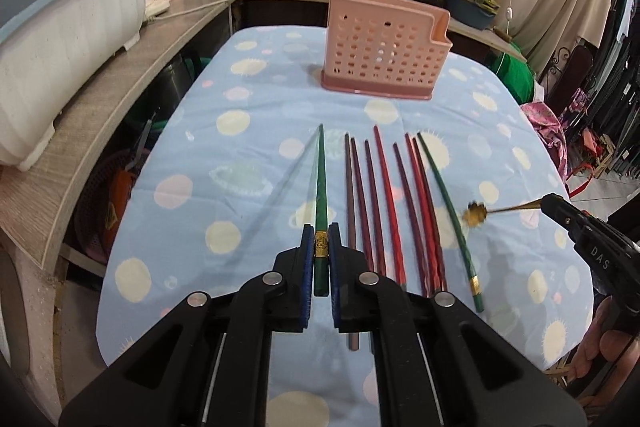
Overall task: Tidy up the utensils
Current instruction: 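Lift the green chopstick and gold spoon and carry both over the pink basket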
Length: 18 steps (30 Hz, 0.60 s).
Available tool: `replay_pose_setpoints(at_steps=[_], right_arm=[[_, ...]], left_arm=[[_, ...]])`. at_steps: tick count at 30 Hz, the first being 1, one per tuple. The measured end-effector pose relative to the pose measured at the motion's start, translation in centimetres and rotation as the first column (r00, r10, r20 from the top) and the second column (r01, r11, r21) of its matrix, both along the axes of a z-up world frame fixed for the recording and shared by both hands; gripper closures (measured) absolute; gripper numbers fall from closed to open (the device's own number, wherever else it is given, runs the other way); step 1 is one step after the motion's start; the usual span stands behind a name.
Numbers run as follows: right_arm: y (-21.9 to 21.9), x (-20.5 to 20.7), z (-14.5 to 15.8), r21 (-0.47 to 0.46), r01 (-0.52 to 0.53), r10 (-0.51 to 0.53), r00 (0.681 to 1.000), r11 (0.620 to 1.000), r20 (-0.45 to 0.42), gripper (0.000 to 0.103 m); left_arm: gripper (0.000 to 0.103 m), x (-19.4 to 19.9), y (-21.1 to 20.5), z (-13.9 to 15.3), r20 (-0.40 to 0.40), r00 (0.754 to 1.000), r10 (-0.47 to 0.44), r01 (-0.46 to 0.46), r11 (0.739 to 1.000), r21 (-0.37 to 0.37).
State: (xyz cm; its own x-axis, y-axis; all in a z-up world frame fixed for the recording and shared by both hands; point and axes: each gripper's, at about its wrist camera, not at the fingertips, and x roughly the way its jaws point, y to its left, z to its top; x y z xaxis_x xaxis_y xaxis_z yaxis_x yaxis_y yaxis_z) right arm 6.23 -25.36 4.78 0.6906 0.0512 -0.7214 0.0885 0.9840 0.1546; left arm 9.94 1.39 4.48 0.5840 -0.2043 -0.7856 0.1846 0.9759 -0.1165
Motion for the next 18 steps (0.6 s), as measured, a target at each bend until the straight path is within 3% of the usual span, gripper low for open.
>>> replay_pose_setpoints(at_steps=[6, 18], right_arm=[[-0.4, 1.1, 2.5, 0.005, -0.006, 0.005, 0.999, 1.0, 0.045, 0.101], [-1.9, 7.3, 8.5, 0.008, -0.011, 0.01, 0.986, 1.0, 0.163, 0.101]], left_arm=[[0.096, 1.6, 0.2, 2.2, 0.023, 1.0, 0.001, 0.0, 1.0, -0.019], [0.096, 7.7, -0.7, 10.4, 0.167, 0.986, -0.006, 0.006, 1.0, 0.004]])
